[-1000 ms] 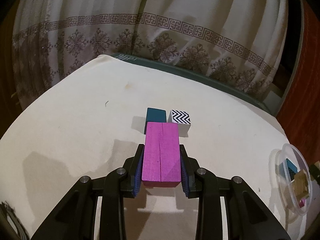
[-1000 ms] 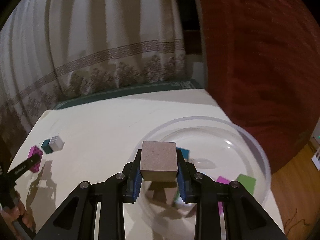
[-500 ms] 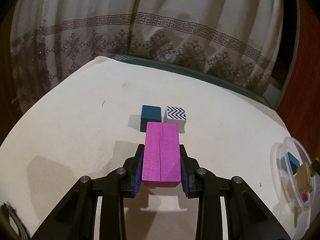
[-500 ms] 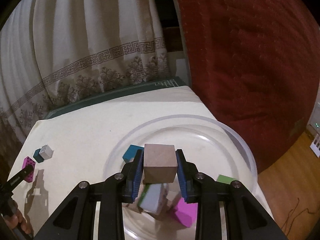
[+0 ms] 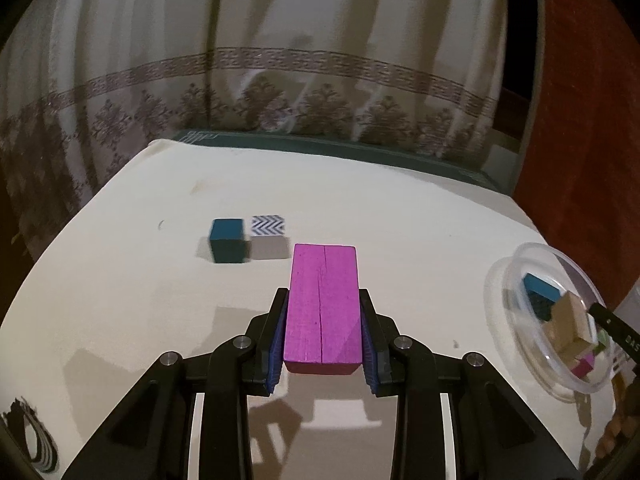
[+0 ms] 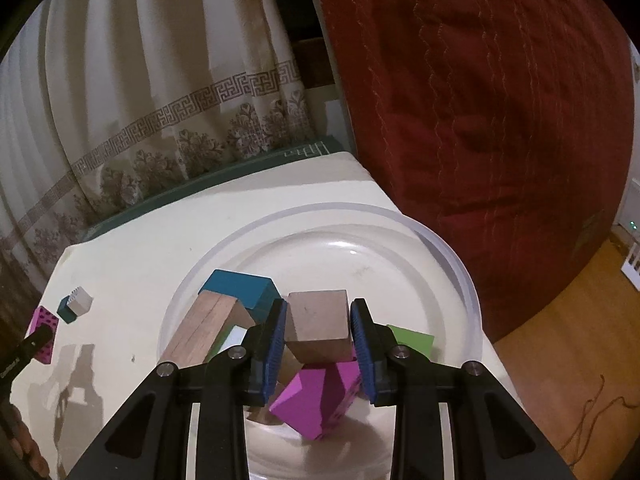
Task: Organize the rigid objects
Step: 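Carry magenta brick with left tool while right tool carries tan cube into tray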
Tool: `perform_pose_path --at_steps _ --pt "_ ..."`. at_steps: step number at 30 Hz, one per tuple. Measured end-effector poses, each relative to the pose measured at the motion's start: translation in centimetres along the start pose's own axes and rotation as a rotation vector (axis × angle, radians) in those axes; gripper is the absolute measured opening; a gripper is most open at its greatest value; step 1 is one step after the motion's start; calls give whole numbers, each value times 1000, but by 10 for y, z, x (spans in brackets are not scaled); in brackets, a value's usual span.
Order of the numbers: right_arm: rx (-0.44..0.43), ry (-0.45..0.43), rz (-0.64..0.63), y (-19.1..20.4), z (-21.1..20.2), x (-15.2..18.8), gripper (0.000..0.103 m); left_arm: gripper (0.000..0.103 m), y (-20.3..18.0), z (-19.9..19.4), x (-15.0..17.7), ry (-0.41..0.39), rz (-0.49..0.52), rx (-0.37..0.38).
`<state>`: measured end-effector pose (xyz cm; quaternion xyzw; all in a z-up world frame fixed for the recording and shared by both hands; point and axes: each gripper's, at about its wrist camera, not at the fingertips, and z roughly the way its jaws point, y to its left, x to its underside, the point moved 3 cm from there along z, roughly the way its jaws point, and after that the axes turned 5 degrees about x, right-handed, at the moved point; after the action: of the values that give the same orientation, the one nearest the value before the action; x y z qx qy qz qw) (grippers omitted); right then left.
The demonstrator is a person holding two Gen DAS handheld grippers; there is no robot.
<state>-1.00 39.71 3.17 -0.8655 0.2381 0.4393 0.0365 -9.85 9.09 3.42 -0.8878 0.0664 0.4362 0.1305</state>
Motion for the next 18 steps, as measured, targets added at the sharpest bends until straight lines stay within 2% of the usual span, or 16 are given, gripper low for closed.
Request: perform_pose_path --at_steps 7,14,18 --pt "-21 -39 28 -11 -9 -2 37 32 -36 -4 -3 7 47 52" --pt "-28 -80 28 -18 -23 -2 37 32 -85 2 0 39 104 149" --pt "-37 -86 30 -21 -25 0 38 32 -113 5 -1 43 146 180"
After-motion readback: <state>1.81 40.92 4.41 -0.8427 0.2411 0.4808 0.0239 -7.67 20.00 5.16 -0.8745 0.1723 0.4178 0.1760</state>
